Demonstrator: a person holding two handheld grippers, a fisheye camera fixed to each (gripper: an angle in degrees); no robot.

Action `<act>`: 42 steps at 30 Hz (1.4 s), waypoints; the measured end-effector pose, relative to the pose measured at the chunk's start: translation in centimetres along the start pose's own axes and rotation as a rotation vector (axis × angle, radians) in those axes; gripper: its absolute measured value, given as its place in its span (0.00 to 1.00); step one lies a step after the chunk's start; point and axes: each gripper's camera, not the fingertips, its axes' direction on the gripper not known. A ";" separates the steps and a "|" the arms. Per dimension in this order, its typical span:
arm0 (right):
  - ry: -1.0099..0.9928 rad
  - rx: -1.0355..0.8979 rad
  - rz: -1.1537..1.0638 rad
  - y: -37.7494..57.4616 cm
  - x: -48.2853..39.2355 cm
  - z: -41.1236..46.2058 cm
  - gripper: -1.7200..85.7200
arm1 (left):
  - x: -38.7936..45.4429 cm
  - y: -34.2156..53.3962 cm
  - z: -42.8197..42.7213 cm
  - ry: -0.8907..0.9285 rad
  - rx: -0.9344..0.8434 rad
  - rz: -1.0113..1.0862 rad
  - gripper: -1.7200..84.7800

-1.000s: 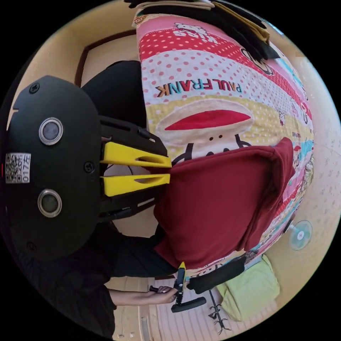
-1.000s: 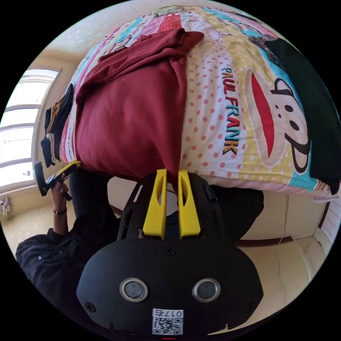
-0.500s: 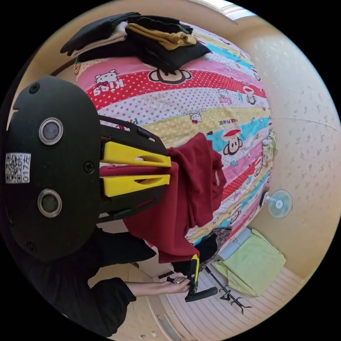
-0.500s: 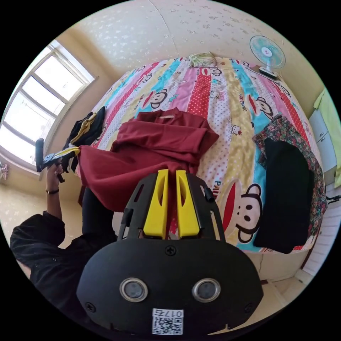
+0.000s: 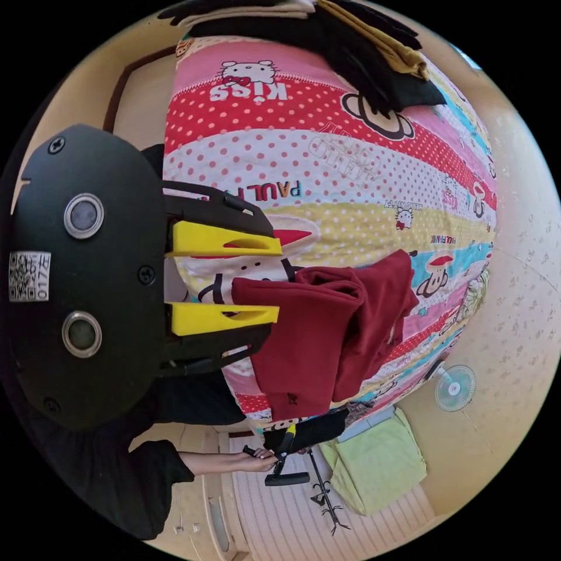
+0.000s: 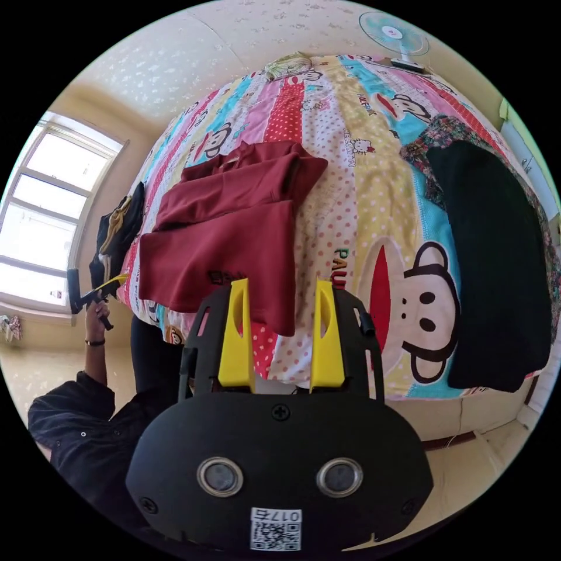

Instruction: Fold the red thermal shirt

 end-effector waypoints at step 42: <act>-0.133 0.208 -0.372 14.2 -10.6 -19.7 0.05 | 9.9 13.0 -21.5 0.028 0.198 0.392 0.06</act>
